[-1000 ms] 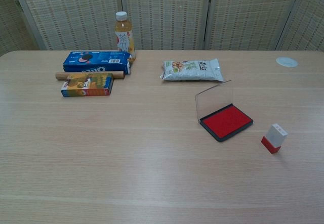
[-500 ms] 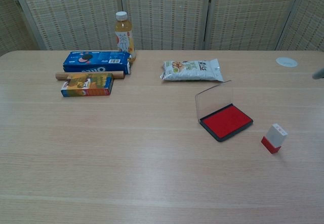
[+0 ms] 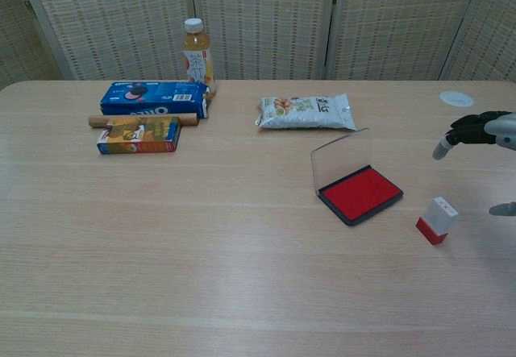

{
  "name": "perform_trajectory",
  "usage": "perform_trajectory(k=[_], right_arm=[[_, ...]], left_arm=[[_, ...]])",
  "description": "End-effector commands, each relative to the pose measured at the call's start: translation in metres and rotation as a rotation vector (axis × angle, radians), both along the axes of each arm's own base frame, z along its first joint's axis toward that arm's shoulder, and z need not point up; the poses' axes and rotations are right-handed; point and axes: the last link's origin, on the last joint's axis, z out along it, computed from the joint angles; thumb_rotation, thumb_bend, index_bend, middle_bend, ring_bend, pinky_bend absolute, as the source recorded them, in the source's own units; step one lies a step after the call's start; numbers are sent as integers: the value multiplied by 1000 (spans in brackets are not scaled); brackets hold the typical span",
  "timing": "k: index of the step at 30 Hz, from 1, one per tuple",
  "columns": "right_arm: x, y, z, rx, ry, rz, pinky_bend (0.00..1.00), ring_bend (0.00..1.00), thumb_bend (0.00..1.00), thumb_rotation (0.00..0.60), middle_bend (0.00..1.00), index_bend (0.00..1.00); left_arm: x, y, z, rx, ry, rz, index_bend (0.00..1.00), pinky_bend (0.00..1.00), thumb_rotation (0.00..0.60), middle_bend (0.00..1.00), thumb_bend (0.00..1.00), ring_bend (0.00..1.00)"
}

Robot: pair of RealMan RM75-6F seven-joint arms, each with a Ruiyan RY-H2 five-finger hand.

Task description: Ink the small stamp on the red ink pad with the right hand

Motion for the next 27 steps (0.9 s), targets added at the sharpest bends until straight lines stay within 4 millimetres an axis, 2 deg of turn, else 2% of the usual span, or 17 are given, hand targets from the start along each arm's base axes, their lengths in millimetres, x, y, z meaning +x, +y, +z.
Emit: perform_trajectory(k=[1, 27], right_arm=[[0, 0, -7, 12, 14, 10, 0, 49, 188, 600, 143, 199], [4, -7, -38, 55, 45, 1, 0, 49, 194, 600, 143, 298]], left_arm=[[0, 0, 1, 2, -1, 0, 48, 269, 600, 0, 102, 0], [2, -2, 0, -4, -6, -14, 48, 269, 600, 0, 102, 0]])
